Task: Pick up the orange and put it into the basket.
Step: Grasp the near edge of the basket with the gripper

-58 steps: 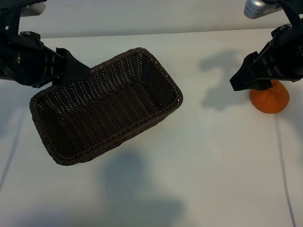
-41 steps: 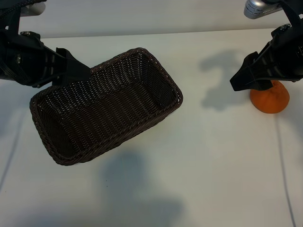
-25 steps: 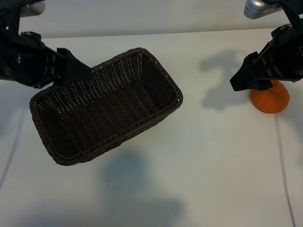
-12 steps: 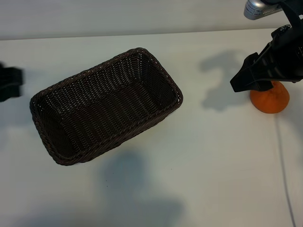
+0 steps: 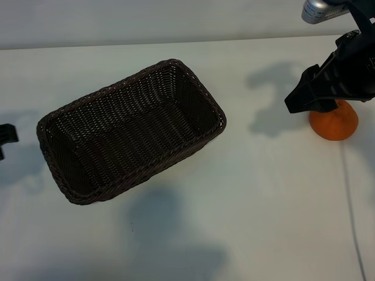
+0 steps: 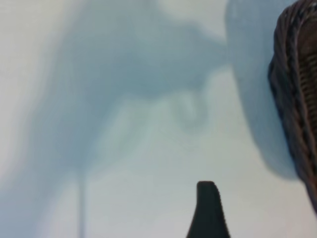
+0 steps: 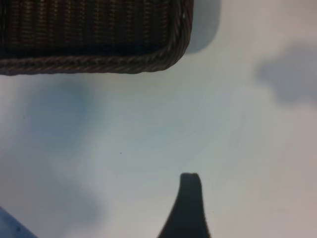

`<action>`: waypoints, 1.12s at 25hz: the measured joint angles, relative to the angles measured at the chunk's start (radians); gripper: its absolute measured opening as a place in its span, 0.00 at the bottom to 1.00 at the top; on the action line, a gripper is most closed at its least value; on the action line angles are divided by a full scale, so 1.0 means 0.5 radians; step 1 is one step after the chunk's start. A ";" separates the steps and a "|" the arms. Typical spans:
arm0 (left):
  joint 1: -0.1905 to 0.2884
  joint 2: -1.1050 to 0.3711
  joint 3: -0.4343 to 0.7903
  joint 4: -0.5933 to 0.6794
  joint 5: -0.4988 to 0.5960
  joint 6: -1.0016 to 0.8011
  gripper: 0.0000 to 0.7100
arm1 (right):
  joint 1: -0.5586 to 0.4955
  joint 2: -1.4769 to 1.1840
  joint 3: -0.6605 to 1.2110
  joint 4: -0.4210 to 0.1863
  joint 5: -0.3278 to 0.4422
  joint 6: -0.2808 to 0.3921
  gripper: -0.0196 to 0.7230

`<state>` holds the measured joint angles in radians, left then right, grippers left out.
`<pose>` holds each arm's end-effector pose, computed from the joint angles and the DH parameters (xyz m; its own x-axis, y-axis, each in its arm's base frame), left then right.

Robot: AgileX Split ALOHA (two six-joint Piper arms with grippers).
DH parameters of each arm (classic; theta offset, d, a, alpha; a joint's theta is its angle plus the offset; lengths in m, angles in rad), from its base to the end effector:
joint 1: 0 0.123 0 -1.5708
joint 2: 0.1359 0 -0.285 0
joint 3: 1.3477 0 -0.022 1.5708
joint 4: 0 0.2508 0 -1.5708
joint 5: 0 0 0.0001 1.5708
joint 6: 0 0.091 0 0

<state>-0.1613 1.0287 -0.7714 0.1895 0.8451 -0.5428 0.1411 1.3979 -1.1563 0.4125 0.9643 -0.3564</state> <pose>0.1861 -0.0173 0.2879 -0.7969 -0.2759 -0.5375 -0.2597 0.9597 -0.1074 0.2743 0.0693 0.3153 -0.8343 -0.2251 -0.5033 -0.3829 0.8933 0.2353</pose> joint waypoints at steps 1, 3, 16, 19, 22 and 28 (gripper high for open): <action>0.000 0.000 0.041 -0.019 -0.093 -0.016 0.77 | 0.000 0.000 0.000 0.000 0.000 0.000 0.83; 0.000 0.006 0.097 -0.065 -0.244 -0.052 0.79 | 0.000 0.000 0.000 0.000 0.000 0.000 0.83; 0.000 0.400 0.244 -0.258 -0.699 -0.085 0.82 | 0.000 0.000 0.000 0.000 0.002 0.000 0.83; 0.000 0.495 0.244 -0.305 -0.773 -0.085 0.82 | 0.000 0.000 0.000 0.000 0.002 0.000 0.83; 0.000 0.575 0.244 -0.354 -0.833 -0.079 0.82 | 0.000 0.000 0.000 0.000 0.002 0.000 0.83; 0.000 0.707 0.244 -0.368 -0.891 -0.075 0.82 | 0.000 0.000 0.000 0.000 0.002 0.000 0.83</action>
<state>-0.1613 1.3825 -0.6495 0.0055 0.3994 -0.5803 0.1411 1.3979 -1.1563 0.4125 0.9652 -0.3564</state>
